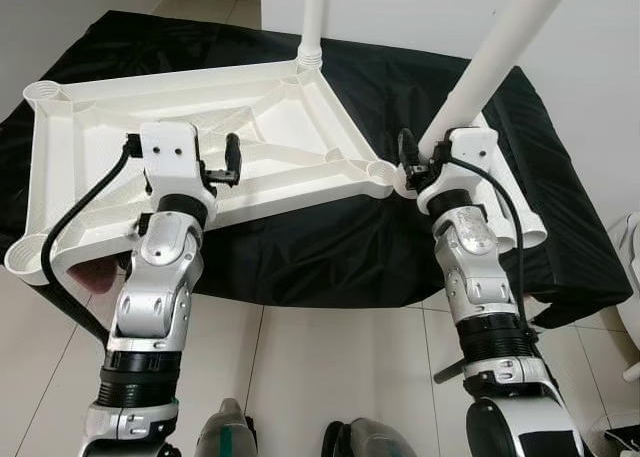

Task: Building children table

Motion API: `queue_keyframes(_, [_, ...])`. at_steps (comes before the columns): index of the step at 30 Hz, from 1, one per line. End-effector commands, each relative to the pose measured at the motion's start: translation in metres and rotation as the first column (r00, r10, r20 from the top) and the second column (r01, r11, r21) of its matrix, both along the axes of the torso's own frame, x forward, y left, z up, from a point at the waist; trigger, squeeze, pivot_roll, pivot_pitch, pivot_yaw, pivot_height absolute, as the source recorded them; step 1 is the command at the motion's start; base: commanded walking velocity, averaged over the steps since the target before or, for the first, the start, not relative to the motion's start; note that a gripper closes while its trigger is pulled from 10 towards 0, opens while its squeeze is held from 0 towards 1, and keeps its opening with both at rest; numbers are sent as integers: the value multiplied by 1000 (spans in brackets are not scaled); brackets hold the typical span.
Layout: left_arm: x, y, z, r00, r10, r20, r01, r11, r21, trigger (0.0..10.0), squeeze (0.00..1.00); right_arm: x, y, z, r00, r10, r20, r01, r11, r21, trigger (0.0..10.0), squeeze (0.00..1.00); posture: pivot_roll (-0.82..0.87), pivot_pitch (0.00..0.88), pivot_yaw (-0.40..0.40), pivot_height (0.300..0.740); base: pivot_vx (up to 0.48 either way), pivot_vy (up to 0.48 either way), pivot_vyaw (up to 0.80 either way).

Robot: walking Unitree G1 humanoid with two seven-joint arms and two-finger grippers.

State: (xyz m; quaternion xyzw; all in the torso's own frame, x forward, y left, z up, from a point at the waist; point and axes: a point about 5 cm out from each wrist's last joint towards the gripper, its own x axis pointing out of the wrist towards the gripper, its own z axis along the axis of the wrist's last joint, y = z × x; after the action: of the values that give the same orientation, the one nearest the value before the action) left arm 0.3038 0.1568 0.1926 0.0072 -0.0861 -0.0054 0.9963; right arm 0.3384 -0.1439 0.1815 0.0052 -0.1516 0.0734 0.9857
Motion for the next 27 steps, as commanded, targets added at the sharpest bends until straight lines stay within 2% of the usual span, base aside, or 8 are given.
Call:
queue_keyframes(1, [-2, 2, 2, 1000, 8, 13, -7, 1000, -2, 10000, 0, -2, -1, 1, 1000, 2, 14, -2, 1000, 3, 10000, 0, 48, 0, -52, 740, 0, 0, 0])
queue_keyframes(4, [-4, 6, 1, 1000, 5, 7, -5, 1000, -9, 10000, 0, -4, 0, -2, 1000, 11, 8, -10, 1000, -3, 10000, 0, 47, 0, -48, 740, 0, 0, 0])
queue_keyframes(17, [-12, 3, 0, 1000, -13, 18, 13, 1000, -13, 10000, 0, -7, 1, -4, 1000, 20, 5, -20, 1000, -3, 10000, 0, 56, 3, -57, 740, 0, 0, 0])
queue_keyframes(27, [-13, 4, 3, 1000, -8, 26, 9, 1000, -13, 10000, 0, -7, 2, -4, 999, 33, 2, -33, 999, -15, 10000, 0, 60, 0, -65, 740, 260, 0, 0])
